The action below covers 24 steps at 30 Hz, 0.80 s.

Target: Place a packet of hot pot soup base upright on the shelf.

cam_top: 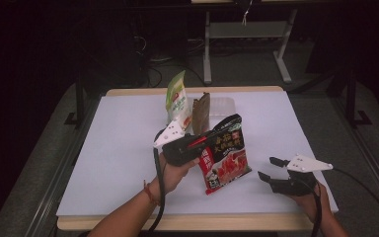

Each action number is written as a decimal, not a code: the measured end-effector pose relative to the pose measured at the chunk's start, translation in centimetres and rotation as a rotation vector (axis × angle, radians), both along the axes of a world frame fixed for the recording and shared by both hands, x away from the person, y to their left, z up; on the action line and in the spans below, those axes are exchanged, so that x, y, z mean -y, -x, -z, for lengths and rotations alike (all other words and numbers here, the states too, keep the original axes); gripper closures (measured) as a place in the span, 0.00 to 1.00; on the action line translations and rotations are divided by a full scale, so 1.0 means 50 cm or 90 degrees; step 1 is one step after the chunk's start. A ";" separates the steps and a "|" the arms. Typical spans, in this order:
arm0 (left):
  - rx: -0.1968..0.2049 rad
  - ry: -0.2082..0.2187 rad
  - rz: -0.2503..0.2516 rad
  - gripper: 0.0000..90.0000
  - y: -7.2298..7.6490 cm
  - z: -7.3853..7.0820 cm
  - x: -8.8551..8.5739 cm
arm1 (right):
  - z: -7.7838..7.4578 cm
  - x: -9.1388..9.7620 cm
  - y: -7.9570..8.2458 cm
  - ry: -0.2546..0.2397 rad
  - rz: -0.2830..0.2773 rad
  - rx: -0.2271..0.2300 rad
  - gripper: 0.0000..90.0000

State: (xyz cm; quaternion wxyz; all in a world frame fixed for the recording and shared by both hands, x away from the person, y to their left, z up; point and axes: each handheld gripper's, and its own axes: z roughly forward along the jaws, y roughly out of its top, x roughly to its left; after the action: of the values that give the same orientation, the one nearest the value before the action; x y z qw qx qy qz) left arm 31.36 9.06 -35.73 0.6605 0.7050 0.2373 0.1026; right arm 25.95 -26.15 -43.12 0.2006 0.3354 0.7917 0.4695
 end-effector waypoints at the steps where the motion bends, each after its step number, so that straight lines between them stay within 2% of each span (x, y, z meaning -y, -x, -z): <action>1: 0.000 0.000 0.000 0.88 0.000 0.000 0.000 | 0.000 0.000 0.000 0.000 0.000 0.000 0.36; 4: 0.007 -0.007 -0.018 0.88 -0.004 -0.017 0.004 | -0.007 -0.006 0.004 -0.009 -0.006 -0.006 0.35; 6: 0.015 -0.008 -0.027 0.88 -0.007 -0.030 0.005 | -0.010 -0.010 0.006 -0.005 -0.009 0.003 0.35; 7: 0.024 -0.005 -0.046 0.88 -0.012 -0.044 0.004 | -0.010 -0.009 0.007 -0.005 -0.009 0.001 0.35; 12: 0.034 0.007 -0.076 0.87 -0.030 -0.073 0.002 | -0.012 -0.006 0.009 -0.007 -0.005 0.000 0.35; 14: 0.039 0.006 -0.102 0.87 -0.042 -0.089 0.005 | -0.013 -0.006 0.010 -0.008 -0.001 0.000 0.34; 15: 0.039 0.006 -0.102 0.87 -0.042 -0.089 0.005 | -0.013 -0.006 0.010 -0.008 -0.001 0.000 0.34; 17: 0.041 0.008 -0.131 0.87 -0.059 -0.103 0.009 | -0.014 -0.006 0.011 -0.008 -0.001 -0.001 0.34; 18: 0.041 0.008 -0.131 0.87 -0.059 -0.103 0.009 | -0.014 -0.006 0.011 -0.008 -0.001 -0.001 0.34; 19: 0.037 0.012 -0.143 0.87 -0.067 -0.108 0.009 | -0.014 -0.006 0.011 -0.008 -0.001 -0.001 0.34; 21: 0.048 0.006 -0.162 0.87 -0.078 -0.114 0.011 | -0.013 -0.006 0.010 -0.006 0.001 -0.002 0.34; 22: 0.042 0.010 -0.171 0.87 -0.085 -0.116 0.011 | -0.013 -0.007 0.010 -0.004 0.001 -0.002 0.33; 24: 0.049 -0.004 -0.190 0.87 -0.098 -0.120 0.017 | -0.012 -0.009 0.011 0.001 -0.001 -0.003 0.33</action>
State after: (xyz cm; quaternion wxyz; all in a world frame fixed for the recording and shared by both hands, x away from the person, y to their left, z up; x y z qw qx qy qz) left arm 36.28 8.24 -29.72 0.6441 0.6596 0.3135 0.2276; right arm 25.41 -25.68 -42.52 0.1988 0.3361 0.7928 0.4679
